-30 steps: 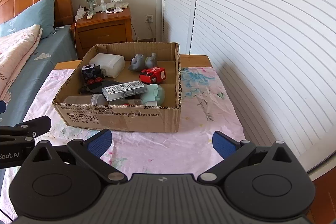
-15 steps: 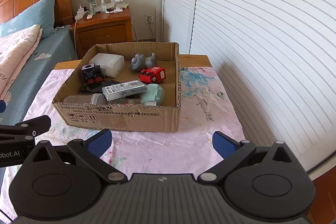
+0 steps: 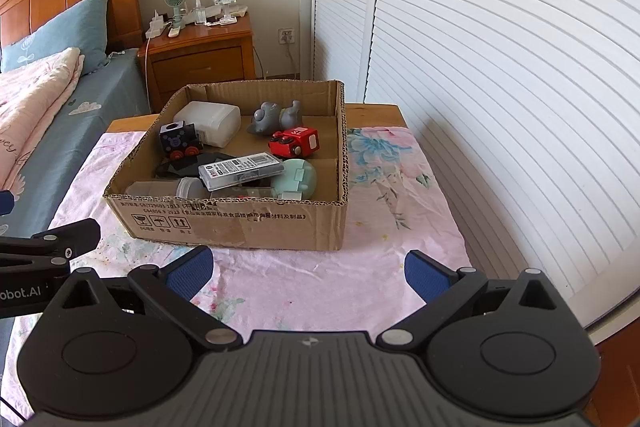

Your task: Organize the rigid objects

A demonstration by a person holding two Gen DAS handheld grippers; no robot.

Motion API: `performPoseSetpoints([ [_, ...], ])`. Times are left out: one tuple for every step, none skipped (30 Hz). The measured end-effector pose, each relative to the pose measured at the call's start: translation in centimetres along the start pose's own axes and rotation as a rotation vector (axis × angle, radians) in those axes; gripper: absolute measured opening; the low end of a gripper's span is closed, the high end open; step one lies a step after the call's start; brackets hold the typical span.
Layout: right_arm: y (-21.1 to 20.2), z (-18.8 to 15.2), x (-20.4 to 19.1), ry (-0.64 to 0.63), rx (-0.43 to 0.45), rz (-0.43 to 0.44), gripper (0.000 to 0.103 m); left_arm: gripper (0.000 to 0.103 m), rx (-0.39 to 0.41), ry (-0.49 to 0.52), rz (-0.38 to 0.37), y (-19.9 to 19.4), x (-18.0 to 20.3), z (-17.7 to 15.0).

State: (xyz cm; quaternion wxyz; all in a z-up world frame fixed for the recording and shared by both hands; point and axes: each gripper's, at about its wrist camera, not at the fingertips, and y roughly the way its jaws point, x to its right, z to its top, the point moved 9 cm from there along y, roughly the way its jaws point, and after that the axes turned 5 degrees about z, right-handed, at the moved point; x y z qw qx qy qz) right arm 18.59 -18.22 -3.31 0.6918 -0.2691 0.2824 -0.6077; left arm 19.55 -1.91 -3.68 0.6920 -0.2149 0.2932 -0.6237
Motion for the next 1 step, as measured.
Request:
performPoseSetpoints([
  [-0.03, -0.01, 0.02, 0.0, 0.001, 0.0, 0.103, 0.101, -0.001, 0.001, 0.0, -0.03, 0.03, -0.02],
])
